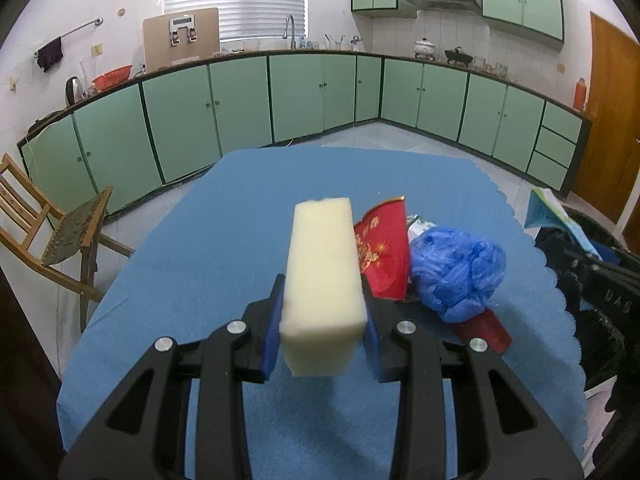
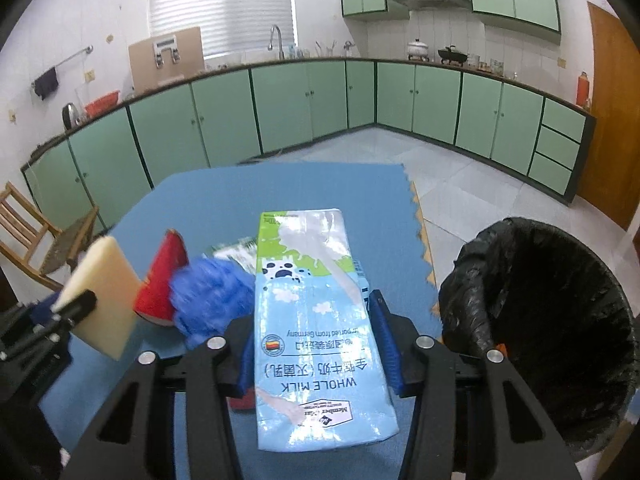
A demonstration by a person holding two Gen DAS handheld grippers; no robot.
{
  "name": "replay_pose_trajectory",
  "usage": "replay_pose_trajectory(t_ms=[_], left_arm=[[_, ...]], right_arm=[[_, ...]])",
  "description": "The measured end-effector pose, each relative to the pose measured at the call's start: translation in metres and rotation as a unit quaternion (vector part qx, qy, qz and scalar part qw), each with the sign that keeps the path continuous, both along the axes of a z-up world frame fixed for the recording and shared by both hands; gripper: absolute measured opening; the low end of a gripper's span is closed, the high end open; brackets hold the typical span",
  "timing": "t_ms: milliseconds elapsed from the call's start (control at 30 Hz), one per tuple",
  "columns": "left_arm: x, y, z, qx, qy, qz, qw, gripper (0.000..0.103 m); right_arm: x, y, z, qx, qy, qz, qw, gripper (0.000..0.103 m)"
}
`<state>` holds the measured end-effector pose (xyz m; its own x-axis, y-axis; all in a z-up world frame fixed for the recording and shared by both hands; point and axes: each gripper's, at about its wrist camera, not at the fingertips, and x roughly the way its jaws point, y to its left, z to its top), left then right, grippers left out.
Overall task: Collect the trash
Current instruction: 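Carry sponge and milk carton over the bin and open both tools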
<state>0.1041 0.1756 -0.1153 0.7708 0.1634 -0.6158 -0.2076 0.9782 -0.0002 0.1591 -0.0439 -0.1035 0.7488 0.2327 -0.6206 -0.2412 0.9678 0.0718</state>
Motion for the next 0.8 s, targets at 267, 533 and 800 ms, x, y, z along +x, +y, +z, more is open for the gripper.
replay_pose_trajectory(t_ms=[267, 533, 800], left_arm=[[-0.013, -0.012, 0.031, 0.004, -0.043, -0.001, 0.9991, 0.032], [-0.014, -0.042, 0.06, 0.002, -0.08, -0.035, 0.9962, 0.032], [0.008, -0.106, 0.07, -0.008, -0.096, -0.106, 0.9896, 0.032]], right_arm=[[-0.016, -0.009, 0.034, 0.017, -0.033, 0.001, 0.999, 0.048], [-0.031, -0.037, 0.062, 0.031, -0.065, -0.011, 0.997, 0.048], [-0.034, -0.096, 0.08, 0.034, -0.086, -0.057, 0.994, 0.048]])
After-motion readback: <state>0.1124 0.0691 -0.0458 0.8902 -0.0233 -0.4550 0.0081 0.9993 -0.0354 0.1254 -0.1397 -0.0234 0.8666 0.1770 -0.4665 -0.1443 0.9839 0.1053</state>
